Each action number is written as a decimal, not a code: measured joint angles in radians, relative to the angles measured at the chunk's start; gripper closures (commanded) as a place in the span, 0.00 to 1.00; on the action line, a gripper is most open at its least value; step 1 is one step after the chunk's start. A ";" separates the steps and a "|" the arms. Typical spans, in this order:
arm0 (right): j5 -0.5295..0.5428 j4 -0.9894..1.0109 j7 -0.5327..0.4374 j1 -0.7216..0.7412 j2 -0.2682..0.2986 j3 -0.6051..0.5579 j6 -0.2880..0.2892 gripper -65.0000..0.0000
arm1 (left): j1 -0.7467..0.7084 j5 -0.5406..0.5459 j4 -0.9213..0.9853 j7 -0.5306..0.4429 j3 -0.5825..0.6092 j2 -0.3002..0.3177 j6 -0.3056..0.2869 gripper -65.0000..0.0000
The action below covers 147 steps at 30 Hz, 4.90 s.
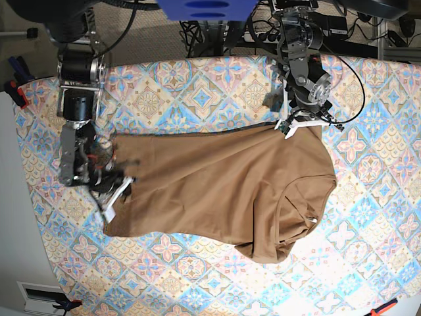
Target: Layout the t-shirt on the table in an organized manner, then fold the t-shirt properly
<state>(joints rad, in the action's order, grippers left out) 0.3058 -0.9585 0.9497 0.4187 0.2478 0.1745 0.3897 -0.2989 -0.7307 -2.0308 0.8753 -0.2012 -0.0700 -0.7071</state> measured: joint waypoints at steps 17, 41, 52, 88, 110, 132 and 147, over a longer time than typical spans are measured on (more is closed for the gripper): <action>0.035 -0.492 -0.036 -0.073 0.001 0.129 0.011 0.47 | 0.005 0.002 0.001 0.000 0.005 -0.002 0.000 1.00; 0.350 -0.689 0.024 -0.637 -0.197 0.531 -0.008 0.47 | 0.008 0.001 0.001 0.000 0.006 -0.002 0.000 1.00; 0.374 -0.570 -0.013 -0.642 -0.228 0.533 0.005 0.47 | 0.007 0.000 0.001 0.000 0.006 -0.002 0.000 1.00; 0.380 -0.536 0.014 -0.635 -0.251 0.400 0.006 1.00 | 0.070 -0.002 0.001 0.007 0.031 -0.002 0.000 1.00; 0.352 -0.564 0.304 0.029 -0.039 0.455 -0.161 1.00 | 0.913 0.008 0.174 0.355 0.219 0.001 0.000 1.00; 0.052 0.235 0.005 0.720 0.029 0.163 -0.198 1.00 | 1.570 -0.015 1.052 -0.011 0.094 0.048 0.286 1.00; 0.062 -0.072 0.118 0.680 0.060 0.167 -0.195 1.00 | 1.397 -0.037 0.447 0.220 0.216 0.053 0.097 1.00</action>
<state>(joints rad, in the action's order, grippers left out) 0.3679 -1.0309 1.0679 1.0985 0.3073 0.3420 0.1944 1.0985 -0.7673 -1.5837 1.0950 0.0151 -0.0166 -0.6098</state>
